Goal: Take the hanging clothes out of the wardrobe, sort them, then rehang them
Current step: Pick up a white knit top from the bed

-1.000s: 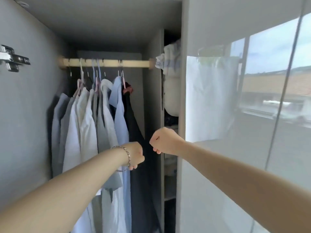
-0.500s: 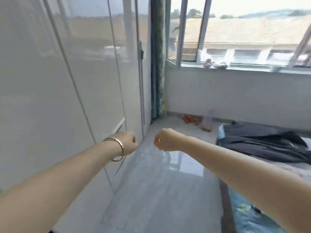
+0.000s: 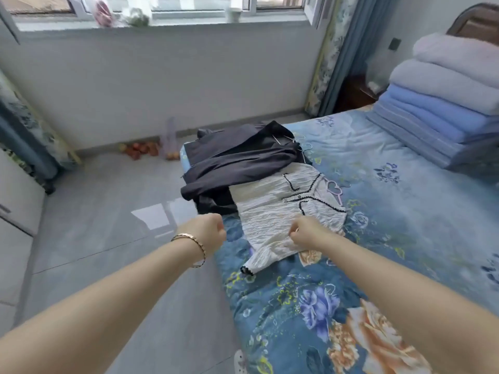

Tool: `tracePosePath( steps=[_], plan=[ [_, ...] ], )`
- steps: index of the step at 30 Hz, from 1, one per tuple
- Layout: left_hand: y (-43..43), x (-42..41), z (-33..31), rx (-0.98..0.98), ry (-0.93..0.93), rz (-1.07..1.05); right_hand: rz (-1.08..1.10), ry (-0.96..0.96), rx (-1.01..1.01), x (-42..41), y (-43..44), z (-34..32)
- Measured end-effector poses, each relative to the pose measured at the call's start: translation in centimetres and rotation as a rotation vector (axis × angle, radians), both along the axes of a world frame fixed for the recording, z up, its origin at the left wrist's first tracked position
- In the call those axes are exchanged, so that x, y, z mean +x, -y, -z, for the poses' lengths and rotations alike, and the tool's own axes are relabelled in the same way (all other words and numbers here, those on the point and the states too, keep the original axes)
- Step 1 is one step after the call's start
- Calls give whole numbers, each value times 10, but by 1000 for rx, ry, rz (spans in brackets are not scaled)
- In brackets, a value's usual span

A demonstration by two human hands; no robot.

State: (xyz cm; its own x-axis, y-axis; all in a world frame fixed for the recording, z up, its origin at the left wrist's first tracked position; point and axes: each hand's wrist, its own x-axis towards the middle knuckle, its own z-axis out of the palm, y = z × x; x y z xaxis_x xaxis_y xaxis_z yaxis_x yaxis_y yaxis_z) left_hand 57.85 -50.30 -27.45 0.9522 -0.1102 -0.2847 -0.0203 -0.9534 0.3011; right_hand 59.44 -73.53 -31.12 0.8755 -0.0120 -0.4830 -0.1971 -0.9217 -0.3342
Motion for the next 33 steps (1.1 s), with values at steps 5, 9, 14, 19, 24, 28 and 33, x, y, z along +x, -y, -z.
tracePosePath(
  steps=[5,9,14,19,24,28,33],
  plan=[
    [91,101,60,-34,-45,49,261,-105,-39,79,118,78],
    [140,174,124,-61,-81,73,516,-117,-26,133,191,154],
    [183,239,214,9,-121,146,712,-167,35,177,254,263],
    [209,280,290,82,-151,195,765,-170,11,212,287,348],
    [214,292,337,76,-173,163,1005,-68,189,251,312,391],
    [211,291,349,33,-197,143,1238,23,392,277,322,409],
    [207,287,336,-9,-243,74,1279,267,372,284,328,388]
  ],
)
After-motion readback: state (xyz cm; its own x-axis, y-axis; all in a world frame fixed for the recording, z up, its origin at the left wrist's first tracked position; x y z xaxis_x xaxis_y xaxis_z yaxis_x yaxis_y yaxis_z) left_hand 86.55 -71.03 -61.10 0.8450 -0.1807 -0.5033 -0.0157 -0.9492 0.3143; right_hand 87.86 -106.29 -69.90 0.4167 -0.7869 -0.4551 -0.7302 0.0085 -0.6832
